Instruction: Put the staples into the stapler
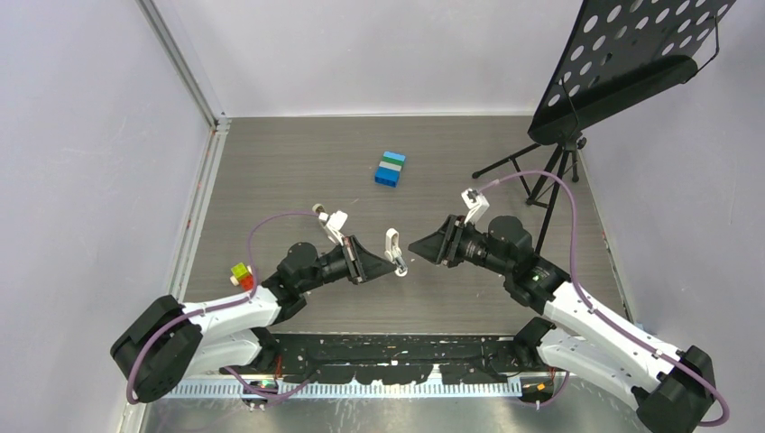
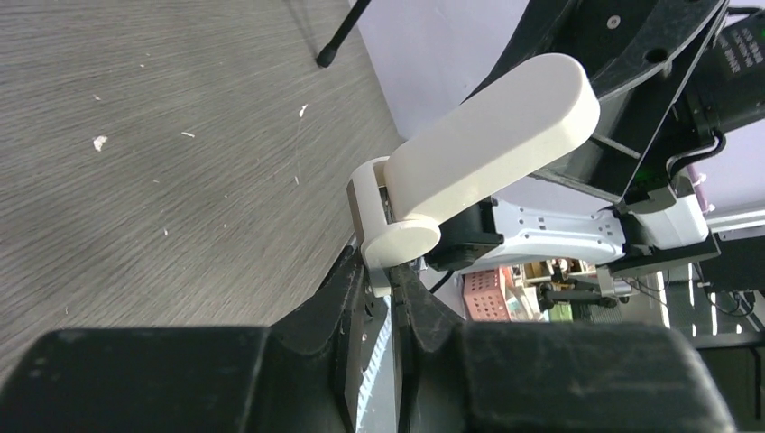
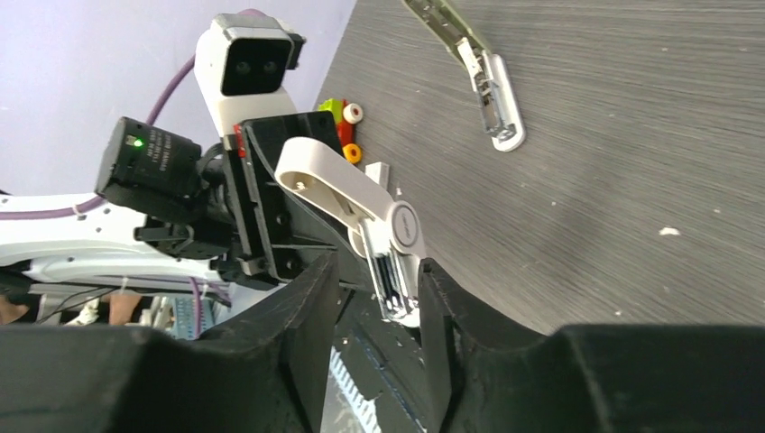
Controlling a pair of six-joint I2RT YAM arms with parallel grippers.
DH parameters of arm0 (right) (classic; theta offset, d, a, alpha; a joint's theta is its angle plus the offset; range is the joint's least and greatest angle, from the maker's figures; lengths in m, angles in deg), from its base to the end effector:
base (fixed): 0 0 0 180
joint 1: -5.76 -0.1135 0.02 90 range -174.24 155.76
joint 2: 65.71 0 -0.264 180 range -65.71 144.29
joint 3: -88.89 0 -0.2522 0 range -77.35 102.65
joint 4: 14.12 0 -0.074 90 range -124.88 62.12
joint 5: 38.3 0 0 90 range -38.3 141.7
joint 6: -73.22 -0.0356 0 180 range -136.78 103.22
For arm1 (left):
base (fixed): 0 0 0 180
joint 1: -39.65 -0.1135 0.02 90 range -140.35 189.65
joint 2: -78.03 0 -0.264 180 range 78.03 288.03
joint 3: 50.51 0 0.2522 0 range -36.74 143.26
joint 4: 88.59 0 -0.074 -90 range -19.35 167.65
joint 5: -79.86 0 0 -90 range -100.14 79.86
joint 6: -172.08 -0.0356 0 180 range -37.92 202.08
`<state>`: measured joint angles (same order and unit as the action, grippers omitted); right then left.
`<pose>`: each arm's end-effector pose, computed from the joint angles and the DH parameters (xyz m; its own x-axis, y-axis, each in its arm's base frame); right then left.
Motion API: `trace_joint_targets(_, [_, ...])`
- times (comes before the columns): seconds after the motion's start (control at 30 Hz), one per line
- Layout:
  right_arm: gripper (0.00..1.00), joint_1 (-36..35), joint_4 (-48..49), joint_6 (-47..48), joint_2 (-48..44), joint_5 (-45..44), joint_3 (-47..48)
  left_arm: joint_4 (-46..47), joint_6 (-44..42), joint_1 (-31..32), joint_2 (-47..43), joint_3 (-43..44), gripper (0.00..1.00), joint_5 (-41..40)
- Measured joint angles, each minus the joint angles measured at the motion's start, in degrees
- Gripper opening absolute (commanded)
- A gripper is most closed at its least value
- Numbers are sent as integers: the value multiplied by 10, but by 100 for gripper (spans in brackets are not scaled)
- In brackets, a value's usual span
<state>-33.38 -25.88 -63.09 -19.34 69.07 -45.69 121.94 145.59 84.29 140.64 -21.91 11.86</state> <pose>0.1448 0.1315 0.2766 -0.7168 0.3064 -0.6263 -0.4488 0.4848 0.7507 0.1432 -0.1601 0.2003 -0.8405 -0.3363 -0.4249 0.3706 0.2152 -0.9035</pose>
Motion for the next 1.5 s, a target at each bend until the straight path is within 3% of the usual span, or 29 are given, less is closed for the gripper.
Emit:
trace_joint_targets(0.3, [55, -29, -58, 36, 2, -53, 4, 1, 21, 0, 12, 0, 0, -22])
trace_joint_targets(0.6, [59, -173, -108, 111, 66, -218, 72, -4, 35, 0, 20, 0, 0, -26])
trace_joint_targets(0.9, [59, -196, -106, 148, 117, -295, 93, -16, 36, 0, 19, 0, 0, -28])
trace_joint_targets(1.23, [56, -207, -87, 160, 146, -304, 101, -24, 36, 0, 16, 0, 0, -27])
trace_joint_targets(1.5, [41, -208, -72, 165, 165, -310, 102, -30, 36, 0, 16, 2, 0, -28])
